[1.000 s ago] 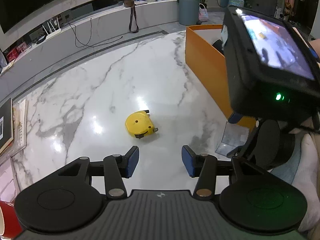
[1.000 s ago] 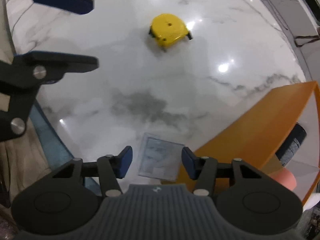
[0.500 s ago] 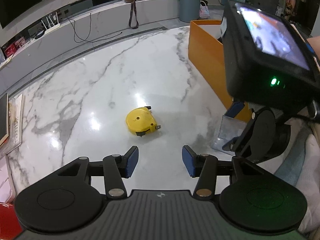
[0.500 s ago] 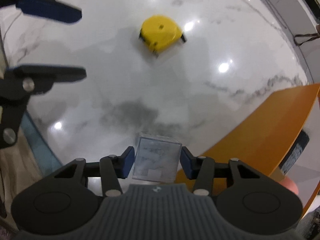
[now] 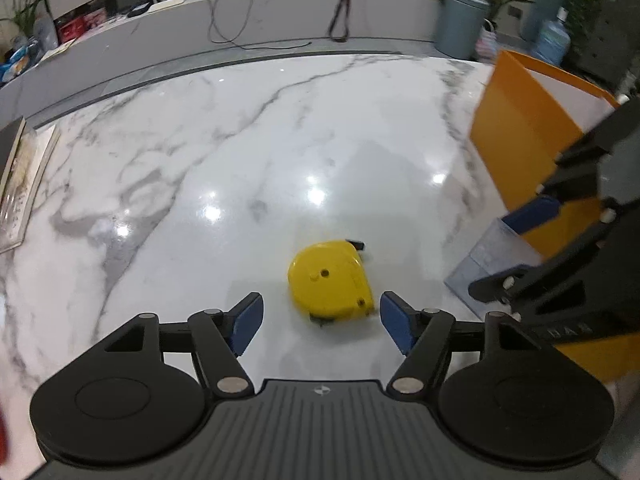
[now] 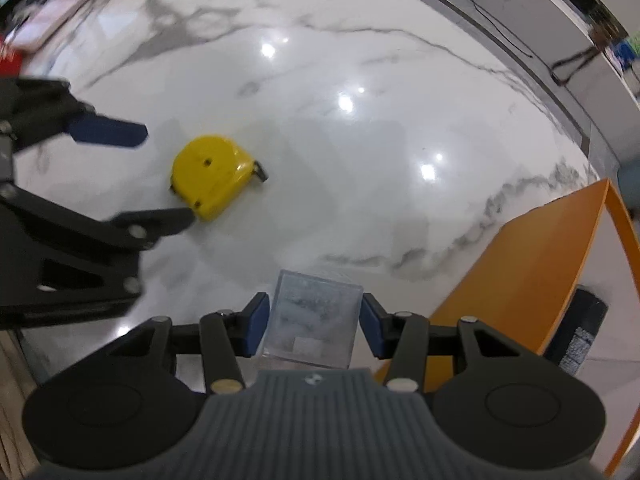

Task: Organize rigid objects
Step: 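Grasp the yellow tape measure with the left tool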

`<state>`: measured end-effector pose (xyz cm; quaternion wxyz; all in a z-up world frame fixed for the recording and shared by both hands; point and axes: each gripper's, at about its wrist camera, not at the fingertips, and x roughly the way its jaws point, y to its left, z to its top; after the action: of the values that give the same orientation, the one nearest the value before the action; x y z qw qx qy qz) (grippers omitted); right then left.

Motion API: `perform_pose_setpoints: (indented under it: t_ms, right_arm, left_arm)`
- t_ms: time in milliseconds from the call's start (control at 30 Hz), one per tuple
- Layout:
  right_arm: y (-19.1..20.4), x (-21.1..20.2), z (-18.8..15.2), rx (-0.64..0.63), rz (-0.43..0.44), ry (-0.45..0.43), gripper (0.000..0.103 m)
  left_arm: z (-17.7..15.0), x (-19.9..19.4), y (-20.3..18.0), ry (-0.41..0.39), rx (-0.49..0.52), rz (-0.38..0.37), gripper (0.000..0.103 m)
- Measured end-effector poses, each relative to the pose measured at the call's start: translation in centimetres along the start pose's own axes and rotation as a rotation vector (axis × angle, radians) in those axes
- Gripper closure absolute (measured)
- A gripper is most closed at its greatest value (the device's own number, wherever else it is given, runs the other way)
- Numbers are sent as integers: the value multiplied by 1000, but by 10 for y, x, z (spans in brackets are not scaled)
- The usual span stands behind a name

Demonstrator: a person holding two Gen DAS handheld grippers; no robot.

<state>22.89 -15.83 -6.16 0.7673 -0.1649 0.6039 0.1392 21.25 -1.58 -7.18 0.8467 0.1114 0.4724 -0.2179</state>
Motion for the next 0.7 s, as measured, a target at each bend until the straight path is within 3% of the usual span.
perform_pose_setpoints:
  t_ms: [167, 300, 433, 700]
  right_arm:
    - [-5, 4, 4, 32, 31, -13, 53]
    - [-11, 6, 2, 30, 63, -2, 45]
    - [-13, 13, -1, 29, 64, 21, 46]
    - [-12, 20, -4, 33, 77, 27, 54]
  left_arm:
    - [5, 16, -5, -4, 21, 18, 24]
    - [6, 21, -11, -14, 53, 27, 24]
    - [7, 28, -12, -7, 56, 37, 24]
    - [7, 32, -14, -7, 62, 26, 42]
